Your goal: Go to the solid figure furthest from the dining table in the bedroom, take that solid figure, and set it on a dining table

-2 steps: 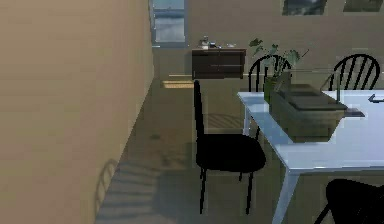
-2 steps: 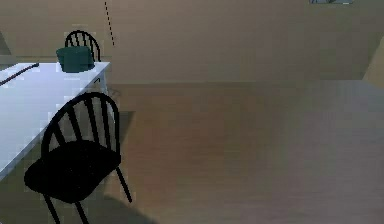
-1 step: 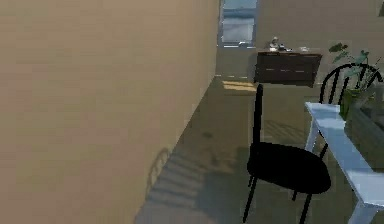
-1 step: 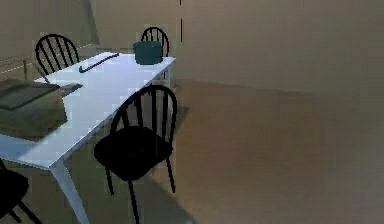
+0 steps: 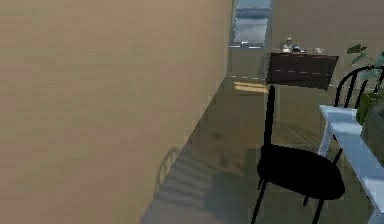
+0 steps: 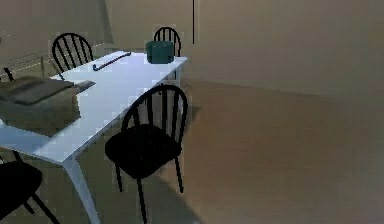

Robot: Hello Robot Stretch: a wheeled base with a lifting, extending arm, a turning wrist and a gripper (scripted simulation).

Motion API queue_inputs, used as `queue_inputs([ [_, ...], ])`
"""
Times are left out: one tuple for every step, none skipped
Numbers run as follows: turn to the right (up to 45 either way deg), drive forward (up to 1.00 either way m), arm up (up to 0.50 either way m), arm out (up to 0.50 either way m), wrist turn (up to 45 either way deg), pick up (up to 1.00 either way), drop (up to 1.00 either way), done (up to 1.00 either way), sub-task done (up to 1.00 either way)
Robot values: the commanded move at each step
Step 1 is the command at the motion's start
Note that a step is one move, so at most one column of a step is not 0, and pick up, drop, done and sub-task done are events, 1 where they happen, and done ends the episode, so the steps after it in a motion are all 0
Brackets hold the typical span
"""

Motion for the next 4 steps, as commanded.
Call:
queue_inputs([
  [0.0,0.05,0.0,0.0,0.0,0.0,0.0,0.0,0.0],
  [45.0,0.0,0.0,0.0,0.0,0.0,0.0,0.0,0.0],
  [30.0,0.0,0.0,0.0,0.0,0.0,0.0,0.0,0.0],
  [0.0,0.3,0.0,0.0,0.0,0.0,0.0,0.0,0.0],
])
